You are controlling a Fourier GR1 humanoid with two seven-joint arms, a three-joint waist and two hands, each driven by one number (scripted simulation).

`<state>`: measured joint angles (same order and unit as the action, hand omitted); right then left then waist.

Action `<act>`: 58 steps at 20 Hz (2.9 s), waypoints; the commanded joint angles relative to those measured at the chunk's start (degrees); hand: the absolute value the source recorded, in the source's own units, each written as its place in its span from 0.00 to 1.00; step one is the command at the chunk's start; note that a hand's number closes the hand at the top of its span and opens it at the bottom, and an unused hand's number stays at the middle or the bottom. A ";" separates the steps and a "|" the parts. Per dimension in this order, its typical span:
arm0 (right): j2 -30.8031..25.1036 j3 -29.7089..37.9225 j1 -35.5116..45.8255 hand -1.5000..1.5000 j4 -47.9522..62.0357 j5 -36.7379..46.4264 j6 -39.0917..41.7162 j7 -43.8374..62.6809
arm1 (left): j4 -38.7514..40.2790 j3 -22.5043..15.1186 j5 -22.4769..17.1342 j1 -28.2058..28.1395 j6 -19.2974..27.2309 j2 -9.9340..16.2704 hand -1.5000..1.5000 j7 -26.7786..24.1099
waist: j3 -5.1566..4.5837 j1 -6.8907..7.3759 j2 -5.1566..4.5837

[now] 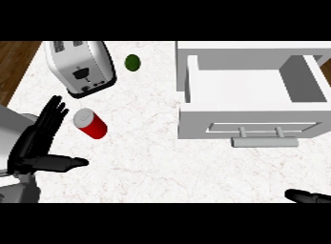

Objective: Pick up the can, place it into the drawer and close the drawer

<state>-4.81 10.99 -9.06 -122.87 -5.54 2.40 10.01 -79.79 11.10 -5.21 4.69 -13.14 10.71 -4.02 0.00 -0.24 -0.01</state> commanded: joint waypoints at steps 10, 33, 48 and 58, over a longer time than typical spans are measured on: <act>0.56 2.66 -0.53 0.00 -1.28 -0.63 1.47 -0.09 | 29.08 2.63 5.10 11.07 2.90 1.31 0.00 -15.52 | -0.01 -0.24 -0.07; -1.20 2.78 5.37 0.00 -5.43 0.19 1.22 9.98 | 65.62 5.56 7.29 29.17 4.38 3.36 0.00 -34.78 | -0.11 -0.82 -0.36; 0.01 4.48 2.68 0.00 -5.45 -0.92 3.08 5.36 | 71.18 4.35 8.90 32.45 -4.27 1.56 1.00 -39.85 | -0.18 -1.92 -0.77; -1.16 5.73 2.72 0.00 -4.84 -1.42 3.60 6.45 | 68.95 8.29 4.66 35.08 10.98 -5.88 1.00 -37.83 | -0.04 -1.03 -0.25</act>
<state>-6.03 16.28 -4.04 -126.78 -5.85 4.69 16.95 -10.28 17.67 1.12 39.33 -9.51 8.32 -41.70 -0.08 -1.24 -0.38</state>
